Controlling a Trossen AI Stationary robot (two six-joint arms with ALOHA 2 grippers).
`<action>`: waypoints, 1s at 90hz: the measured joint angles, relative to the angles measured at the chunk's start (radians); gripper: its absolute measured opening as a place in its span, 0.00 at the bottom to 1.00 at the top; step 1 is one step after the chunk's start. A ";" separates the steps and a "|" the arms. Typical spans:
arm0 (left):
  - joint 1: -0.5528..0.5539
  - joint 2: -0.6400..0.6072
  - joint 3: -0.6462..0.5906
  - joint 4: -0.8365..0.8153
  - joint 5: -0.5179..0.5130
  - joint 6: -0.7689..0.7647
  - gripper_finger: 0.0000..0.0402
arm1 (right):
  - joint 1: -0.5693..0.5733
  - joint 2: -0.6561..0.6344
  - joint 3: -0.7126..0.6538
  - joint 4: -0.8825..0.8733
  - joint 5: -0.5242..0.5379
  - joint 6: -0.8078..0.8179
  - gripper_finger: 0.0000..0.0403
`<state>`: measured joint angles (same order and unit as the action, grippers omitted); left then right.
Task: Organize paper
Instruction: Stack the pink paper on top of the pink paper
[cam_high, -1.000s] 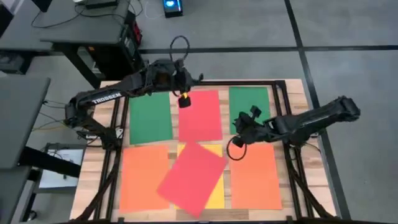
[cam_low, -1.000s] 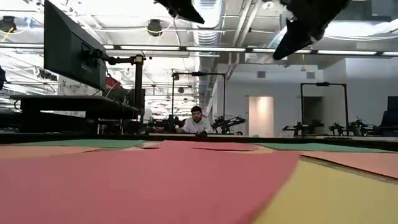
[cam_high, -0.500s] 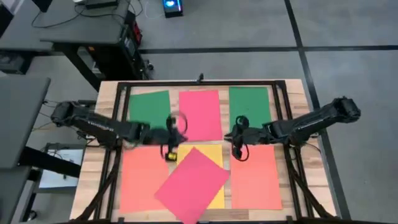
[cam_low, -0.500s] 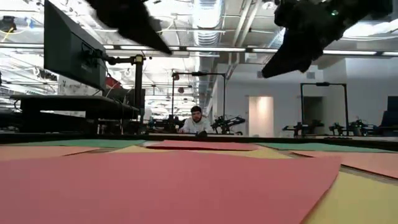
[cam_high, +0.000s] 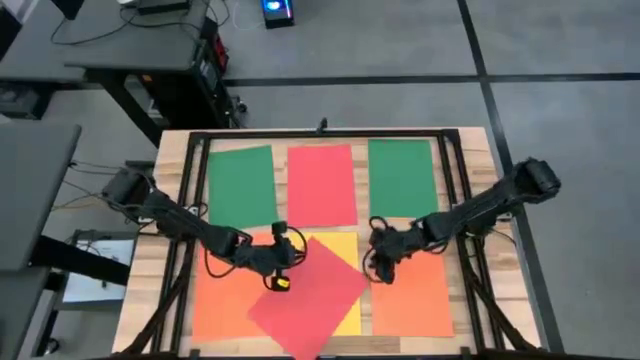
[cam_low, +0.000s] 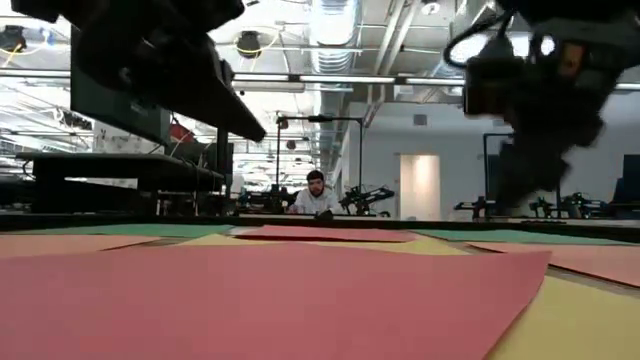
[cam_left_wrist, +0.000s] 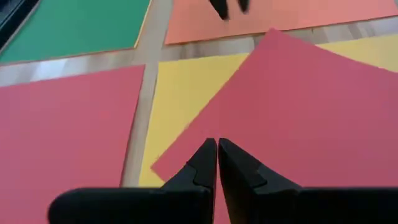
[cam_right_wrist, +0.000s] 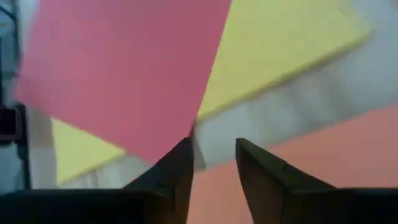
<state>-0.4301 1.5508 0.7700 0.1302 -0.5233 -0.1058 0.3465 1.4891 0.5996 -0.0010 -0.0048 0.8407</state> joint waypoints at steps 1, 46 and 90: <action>0.002 0.002 0.000 0.002 0.000 0.003 0.00 | 0.002 0.007 0.000 0.008 -0.004 0.005 0.35; 0.024 0.006 0.000 0.012 0.003 0.016 0.00 | 0.007 0.084 0.062 0.054 -0.088 0.082 0.53; 0.026 0.006 0.000 0.010 0.005 0.013 0.00 | 0.004 0.205 0.066 0.169 -0.149 0.127 0.53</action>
<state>-0.4038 1.5570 0.7704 0.1404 -0.5182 -0.0926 0.3510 1.6943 0.6651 0.1675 -0.1540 0.9676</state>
